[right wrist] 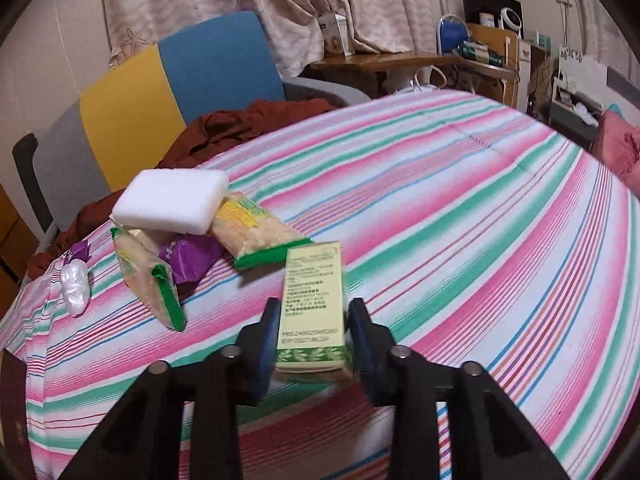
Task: Organize objects
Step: 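Move both tools back and grasp the green-labelled box with the right tool, then grasp the cracker pack with the left tool while the right tool holds the box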
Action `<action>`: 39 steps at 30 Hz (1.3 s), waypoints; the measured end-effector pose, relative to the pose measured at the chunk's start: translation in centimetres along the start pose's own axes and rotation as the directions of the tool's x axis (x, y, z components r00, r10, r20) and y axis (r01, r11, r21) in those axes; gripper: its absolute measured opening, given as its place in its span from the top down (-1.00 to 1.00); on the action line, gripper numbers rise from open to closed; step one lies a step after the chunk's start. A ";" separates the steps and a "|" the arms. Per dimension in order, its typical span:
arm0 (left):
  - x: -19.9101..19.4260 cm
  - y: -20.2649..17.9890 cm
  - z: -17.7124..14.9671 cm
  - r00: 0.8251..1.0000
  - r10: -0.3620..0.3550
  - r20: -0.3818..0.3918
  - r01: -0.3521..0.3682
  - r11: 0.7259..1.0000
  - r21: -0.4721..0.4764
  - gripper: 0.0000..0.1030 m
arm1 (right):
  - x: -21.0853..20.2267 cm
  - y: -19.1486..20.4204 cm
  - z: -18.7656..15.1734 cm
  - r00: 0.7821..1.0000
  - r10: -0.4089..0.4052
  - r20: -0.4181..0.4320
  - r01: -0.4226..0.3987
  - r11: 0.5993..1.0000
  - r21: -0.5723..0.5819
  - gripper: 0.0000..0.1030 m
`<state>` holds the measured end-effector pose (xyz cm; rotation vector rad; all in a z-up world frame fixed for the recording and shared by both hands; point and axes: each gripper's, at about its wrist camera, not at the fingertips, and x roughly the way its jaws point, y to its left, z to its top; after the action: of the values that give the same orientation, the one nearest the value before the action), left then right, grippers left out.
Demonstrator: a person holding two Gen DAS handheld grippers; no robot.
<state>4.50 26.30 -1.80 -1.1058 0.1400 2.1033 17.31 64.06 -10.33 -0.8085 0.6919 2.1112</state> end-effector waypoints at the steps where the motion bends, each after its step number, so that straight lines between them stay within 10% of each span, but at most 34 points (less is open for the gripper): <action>1: 0.4 -0.6 0.4 1.000 -0.008 -0.005 0.008 1.000 0.006 -1.00 | -0.1 -0.2 0.0 1.000 0.007 0.008 -0.007 1.000 0.007 0.38; 11: 9.1 -8.6 5.9 0.985 -0.141 -0.097 0.141 0.990 -0.010 -1.00 | -1.5 0.3 -1.3 0.994 0.022 0.104 -0.021 1.000 -0.015 0.39; 23: 21.0 -15.2 11.7 0.971 -0.122 -0.206 0.110 0.991 -0.070 -1.00 | -2.6 1.4 -1.7 0.979 -0.023 0.204 0.038 0.997 -0.069 0.39; 39: 19.5 -7.7 9.2 0.982 -0.049 -0.181 0.022 0.989 -0.146 -1.00 | -2.9 1.8 -1.8 0.974 -0.015 0.228 0.037 0.995 -0.094 0.39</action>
<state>-3.45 46.53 -8.90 -1.3789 0.0561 2.0025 17.93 60.53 -9.04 -0.6109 0.4574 2.1843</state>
